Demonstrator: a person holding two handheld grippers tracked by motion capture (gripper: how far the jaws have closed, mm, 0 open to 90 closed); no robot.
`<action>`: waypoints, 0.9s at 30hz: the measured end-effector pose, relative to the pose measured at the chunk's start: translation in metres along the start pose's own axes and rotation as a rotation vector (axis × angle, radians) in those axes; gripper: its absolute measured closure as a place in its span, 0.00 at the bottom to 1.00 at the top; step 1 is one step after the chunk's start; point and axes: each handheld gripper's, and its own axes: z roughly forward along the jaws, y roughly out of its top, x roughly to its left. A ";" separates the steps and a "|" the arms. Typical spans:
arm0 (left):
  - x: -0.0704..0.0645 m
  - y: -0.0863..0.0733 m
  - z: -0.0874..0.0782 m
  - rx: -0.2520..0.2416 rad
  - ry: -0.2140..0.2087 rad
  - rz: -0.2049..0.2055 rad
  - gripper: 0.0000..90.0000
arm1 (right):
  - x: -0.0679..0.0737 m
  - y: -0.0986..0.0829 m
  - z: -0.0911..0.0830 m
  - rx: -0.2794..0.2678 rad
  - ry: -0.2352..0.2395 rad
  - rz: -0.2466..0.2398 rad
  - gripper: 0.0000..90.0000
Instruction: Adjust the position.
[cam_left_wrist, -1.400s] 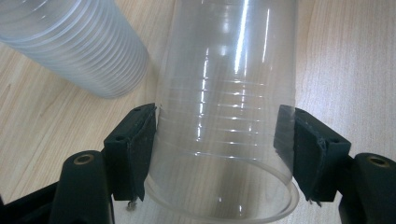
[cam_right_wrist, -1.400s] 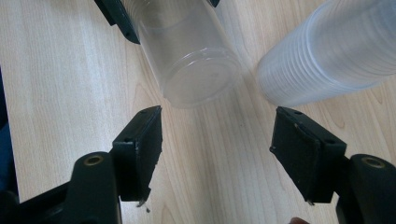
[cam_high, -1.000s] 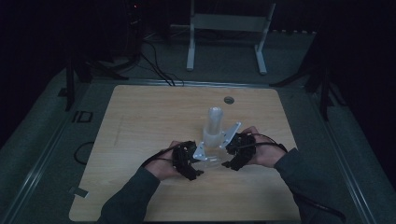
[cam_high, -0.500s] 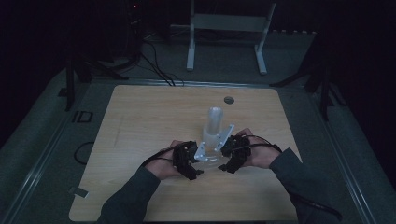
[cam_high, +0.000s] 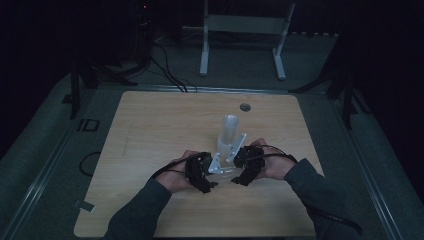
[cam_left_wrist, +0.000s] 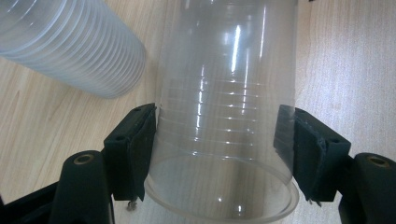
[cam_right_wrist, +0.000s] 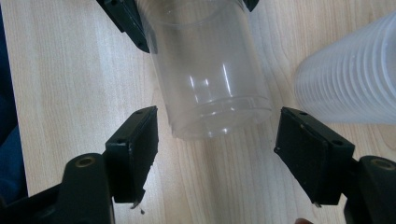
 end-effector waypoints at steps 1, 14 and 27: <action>0.000 0.000 0.000 -0.002 0.002 0.001 0.34 | 0.000 0.000 0.001 -0.003 0.003 -0.001 0.33; -0.001 0.000 -0.002 -0.031 0.008 0.001 0.34 | 0.001 0.004 0.007 -0.005 0.027 0.012 0.33; 0.000 0.001 -0.007 -0.072 -0.023 0.002 0.34 | 0.002 0.005 0.012 -0.010 0.040 0.000 0.40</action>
